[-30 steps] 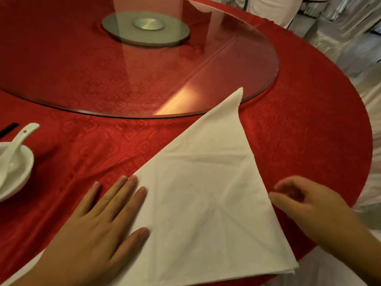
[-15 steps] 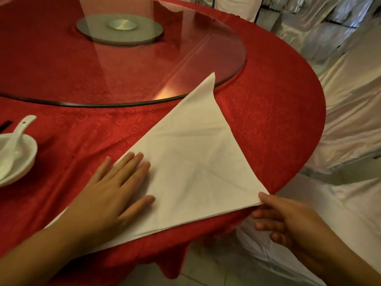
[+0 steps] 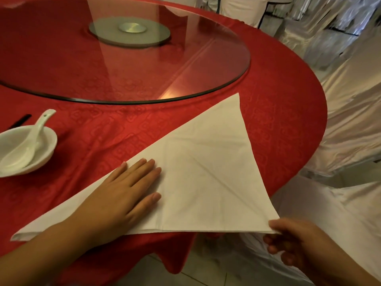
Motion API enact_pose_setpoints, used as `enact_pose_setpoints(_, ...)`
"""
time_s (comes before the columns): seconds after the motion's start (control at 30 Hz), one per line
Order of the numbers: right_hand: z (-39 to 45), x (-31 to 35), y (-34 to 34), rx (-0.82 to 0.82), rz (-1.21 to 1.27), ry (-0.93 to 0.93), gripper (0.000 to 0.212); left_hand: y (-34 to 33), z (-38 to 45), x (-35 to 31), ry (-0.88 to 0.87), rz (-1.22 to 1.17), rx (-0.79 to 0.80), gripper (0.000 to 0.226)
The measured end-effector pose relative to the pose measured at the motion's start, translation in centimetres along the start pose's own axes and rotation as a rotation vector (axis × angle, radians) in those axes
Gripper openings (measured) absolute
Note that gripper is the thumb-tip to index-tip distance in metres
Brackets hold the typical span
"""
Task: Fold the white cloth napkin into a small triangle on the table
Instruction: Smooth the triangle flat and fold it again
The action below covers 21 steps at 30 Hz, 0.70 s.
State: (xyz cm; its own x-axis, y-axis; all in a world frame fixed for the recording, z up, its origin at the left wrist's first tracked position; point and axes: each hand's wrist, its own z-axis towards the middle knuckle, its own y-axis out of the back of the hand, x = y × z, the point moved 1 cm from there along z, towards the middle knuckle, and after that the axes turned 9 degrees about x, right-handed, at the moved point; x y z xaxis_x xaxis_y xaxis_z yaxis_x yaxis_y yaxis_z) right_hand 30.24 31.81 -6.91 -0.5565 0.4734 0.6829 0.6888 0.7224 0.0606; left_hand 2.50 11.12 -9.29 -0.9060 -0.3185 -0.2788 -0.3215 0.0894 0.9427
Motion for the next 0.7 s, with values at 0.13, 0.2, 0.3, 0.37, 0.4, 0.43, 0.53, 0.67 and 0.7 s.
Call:
enact_pose_setpoints(0.13,0.5,2.2,1.0,-0.468,-0.708,0.419,0.032,-0.2,-0.1,0.2,0.009,0.012,-0.023,0.069)
enact_pose_setpoints(0.2,0.7,5.0,-0.3,-0.478,-0.784,0.751,0.028,-0.3,-0.1,0.2,0.005,0.031,-0.048,0.066)
enact_pose_setpoints(0.3,4.2,9.5,-3.6,-0.217,-1.000,1.081,0.039,-0.5,-0.2,0.1,0.011,0.073,-0.049,0.062)
enact_pose_setpoints(0.37,7.8,12.6,-6.2,-0.031,-1.228,1.039,0.053,-0.5,-0.2,0.1,0.013,0.104,-0.045,0.060)
enact_pose_setpoints(0.4,9.8,13.9,-7.1,0.037,-1.347,0.962,0.057,-0.5,-0.1,0.1,0.016,0.119,-0.040,0.060)
enact_pose_setpoints(0.43,11.9,15.0,-7.7,0.079,-1.450,0.888,0.059,-0.6,-0.1,0.1,0.019,0.137,-0.041,0.061)
enact_pose_setpoints(0.53,17.0,17.0,-7.1,0.069,-1.542,0.801,0.064,-0.6,-0.1,0.0,0.024,0.193,-0.052,0.062)
enact_pose_setpoints(0.67,21.5,18.7,-4.8,-0.036,-1.535,0.841,0.072,-1.1,0.6,0.3,0.092,0.250,0.041,0.063)
enact_pose_setpoints(0.7,22.4,19.3,-4.3,-0.064,-1.539,0.824,0.074,-1.5,0.7,0.7,0.124,0.272,0.090,0.065)
